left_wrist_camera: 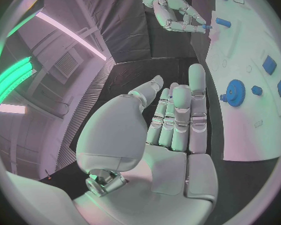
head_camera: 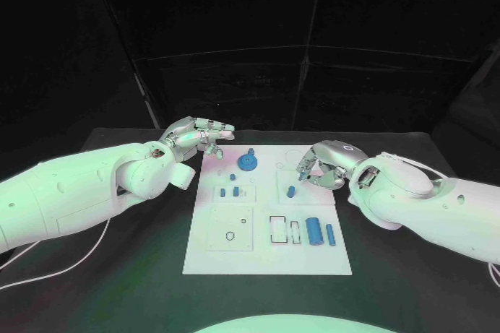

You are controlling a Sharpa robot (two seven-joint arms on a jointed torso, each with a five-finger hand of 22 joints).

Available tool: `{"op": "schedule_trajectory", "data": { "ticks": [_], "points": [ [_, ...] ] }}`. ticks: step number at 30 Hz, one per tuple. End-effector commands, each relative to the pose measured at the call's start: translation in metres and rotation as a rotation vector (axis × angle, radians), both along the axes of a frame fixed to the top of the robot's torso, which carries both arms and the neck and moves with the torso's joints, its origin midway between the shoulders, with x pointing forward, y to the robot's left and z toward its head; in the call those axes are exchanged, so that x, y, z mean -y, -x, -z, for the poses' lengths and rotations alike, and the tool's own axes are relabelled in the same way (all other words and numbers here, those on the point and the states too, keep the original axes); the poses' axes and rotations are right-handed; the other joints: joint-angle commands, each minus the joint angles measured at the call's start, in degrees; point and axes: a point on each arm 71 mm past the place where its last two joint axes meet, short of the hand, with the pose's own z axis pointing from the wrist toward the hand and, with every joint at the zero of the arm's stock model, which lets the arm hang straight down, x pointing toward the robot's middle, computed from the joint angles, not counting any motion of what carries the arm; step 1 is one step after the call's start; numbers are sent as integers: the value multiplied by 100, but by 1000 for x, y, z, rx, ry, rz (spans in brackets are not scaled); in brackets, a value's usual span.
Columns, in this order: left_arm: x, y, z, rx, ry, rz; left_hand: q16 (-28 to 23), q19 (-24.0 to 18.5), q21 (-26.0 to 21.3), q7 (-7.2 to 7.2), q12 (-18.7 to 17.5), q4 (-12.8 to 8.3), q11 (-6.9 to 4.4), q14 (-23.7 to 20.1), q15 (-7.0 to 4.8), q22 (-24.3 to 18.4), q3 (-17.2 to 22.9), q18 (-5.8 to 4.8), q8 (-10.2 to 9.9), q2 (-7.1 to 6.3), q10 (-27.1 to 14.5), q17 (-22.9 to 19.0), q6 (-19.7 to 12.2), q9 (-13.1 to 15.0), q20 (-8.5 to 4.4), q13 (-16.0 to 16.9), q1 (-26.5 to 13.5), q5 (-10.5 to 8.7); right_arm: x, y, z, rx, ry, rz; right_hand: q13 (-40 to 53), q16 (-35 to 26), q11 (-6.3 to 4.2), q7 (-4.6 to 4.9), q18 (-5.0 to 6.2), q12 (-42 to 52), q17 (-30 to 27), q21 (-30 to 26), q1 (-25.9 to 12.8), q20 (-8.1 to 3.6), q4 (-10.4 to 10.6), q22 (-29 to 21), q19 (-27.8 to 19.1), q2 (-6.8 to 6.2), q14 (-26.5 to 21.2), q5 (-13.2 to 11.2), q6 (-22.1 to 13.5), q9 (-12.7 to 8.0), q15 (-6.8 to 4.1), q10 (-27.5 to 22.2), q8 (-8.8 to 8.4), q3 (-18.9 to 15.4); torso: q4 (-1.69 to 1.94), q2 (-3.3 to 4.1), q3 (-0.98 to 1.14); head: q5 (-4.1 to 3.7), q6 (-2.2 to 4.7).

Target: Assemble the parts on the task board

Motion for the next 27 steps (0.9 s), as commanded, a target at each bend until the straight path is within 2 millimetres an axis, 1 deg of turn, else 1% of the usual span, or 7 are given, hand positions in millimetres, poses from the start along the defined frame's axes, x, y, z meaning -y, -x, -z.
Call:
{"op": "schedule_trajectory", "data": {
  "ticks": [1, 6, 13, 18, 23, 26, 27],
  "points": [
    [0, 0, -2, 10, 14, 3, -33, -40, -30, 24, 20, -27, 14, -48, 1, -5, -19, 76, 25, 31, -18, -6, 2, -4, -8, 8, 40, -25, -4, 3, -10, 39, -57, -5, -6, -8, 1, 18, -35, -33, 9, 37, -35, -3, -6, 17, 50, 7, 188, 39, 41, 8, -28, 51, -31, 36, 2, 1, 0, 15, 2],
    [-1, 0, -2, 12, 13, 0, -33, -40, -30, 24, 20, -27, 14, -48, 1, -5, -19, 76, 25, 31, -18, -6, 2, -4, -8, 8, 40, -25, -14, 9, -21, 69, -98, -36, -8, -3, 1, 18, -38, -34, 14, 46, -36, -4, -13, 33, 59, 5, 190, 47, 43, 8, -29, 54, -31, 40, -5, 6, -1, 38, 2],
    [0, -1, -2, 14, 14, 0, -33, -40, -30, 24, 20, -27, 14, -48, 1, -5, -19, 76, 25, 31, -18, -6, 2, -4, -8, 8, 40, -25, -35, 18, -28, 85, -136, -94, -9, 8, 2, 20, -41, -37, 25, 53, -35, -5, -22, 45, 66, 0, 192, 53, 42, 8, -30, 54, -33, 44, -1, 6, 2, 92, -3],
    [0, 0, -2, 15, 15, 1, -32, -41, -35, 27, 22, -29, 17, -51, 3, -9, -24, 75, 25, 35, -28, -5, -1, -5, -7, 7, 46, -25, -55, 21, -29, 80, -149, -140, -12, 12, 4, 23, -41, -41, 28, 54, -34, -6, -33, 47, 68, -4, 194, 61, 39, 6, -30, 52, -37, 50, -1, 3, -2, 175, -14],
    [0, 0, -3, 18, 16, 0, -31, -42, -37, 29, 23, -30, 19, -52, 3, -11, -27, 75, 25, 37, -33, -5, -3, -5, -7, 6, 49, -25, -73, 20, -27, 75, -157, -175, -14, 12, 5, 25, -42, -45, 24, 58, -33, -7, -44, 51, 71, -3, 194, 77, 38, 6, -29, 53, -39, 59, -6, 5, 1, 296, -57],
    [0, 0, -3, 20, 15, -3, -31, -42, -37, 29, 23, -30, 19, -52, 3, -11, -27, 75, 25, 37, -33, -5, -3, -5, -7, 6, 49, -25, -82, 20, -23, 79, -156, -198, -17, 17, 7, 27, -42, -49, 25, 59, -33, -7, -58, 52, 71, 2, 195, 105, 39, 5, -28, 56, -41, 72, -6, 3, -2, 353, -89],
    [0, 0, -3, 20, 15, -3, -31, -42, -37, 29, 23, -30, 19, -52, 3, -11, -27, 75, 25, 37, -33, -5, -3, -5, -7, 6, 49, -25, -85, 21, -21, 82, -153, -205, -19, 20, 8, 28, -43, -52, 26, 61, -36, -7, -68, 54, 73, 3, 196, 131, 42, 5, -27, 59, -42, 80, -3, 5, -4, 370, -72]
  ]
}}
